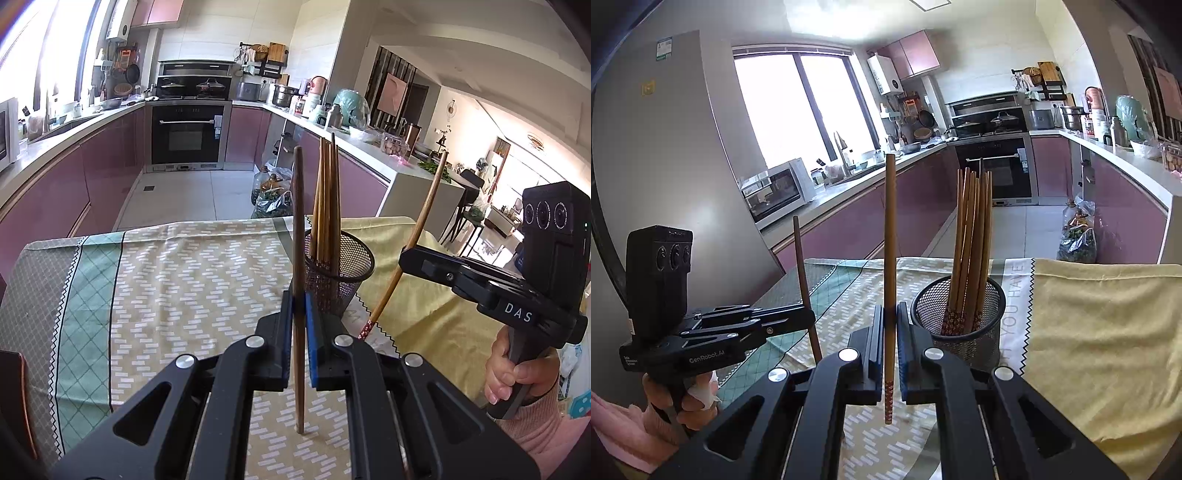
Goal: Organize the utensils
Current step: 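Carry the upright chopstick in the right tool over the mesh holder while the left tool holds its own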
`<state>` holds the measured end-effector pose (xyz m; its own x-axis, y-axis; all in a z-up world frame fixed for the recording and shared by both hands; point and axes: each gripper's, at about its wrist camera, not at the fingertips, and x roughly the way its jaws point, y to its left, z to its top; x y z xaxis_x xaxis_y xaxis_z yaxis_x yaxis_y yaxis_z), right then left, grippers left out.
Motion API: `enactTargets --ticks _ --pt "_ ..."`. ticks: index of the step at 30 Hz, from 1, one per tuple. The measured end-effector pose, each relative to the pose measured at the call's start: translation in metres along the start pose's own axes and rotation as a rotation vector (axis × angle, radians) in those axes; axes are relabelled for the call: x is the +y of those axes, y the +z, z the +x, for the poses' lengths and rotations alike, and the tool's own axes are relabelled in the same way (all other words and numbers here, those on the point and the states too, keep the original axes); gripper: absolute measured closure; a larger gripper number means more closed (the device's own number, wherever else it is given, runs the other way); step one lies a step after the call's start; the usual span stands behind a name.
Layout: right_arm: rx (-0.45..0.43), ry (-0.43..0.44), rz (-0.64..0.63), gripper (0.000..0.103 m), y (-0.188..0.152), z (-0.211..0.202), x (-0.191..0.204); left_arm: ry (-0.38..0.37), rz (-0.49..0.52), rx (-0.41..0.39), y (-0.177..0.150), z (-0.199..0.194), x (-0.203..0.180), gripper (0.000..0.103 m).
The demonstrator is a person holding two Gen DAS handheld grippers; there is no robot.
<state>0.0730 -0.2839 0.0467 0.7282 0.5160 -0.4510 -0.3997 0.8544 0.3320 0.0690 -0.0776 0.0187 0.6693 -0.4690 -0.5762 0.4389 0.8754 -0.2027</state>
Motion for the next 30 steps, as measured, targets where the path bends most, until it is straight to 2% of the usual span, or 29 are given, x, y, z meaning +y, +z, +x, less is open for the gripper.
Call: enactTargets --ticks 30 --pt "-0.03 -0.015 -0.034 0.097 0.013 -0.006 0.003 -0.013 0.013 -0.023 0.017 -0.003 -0.007 0.095"
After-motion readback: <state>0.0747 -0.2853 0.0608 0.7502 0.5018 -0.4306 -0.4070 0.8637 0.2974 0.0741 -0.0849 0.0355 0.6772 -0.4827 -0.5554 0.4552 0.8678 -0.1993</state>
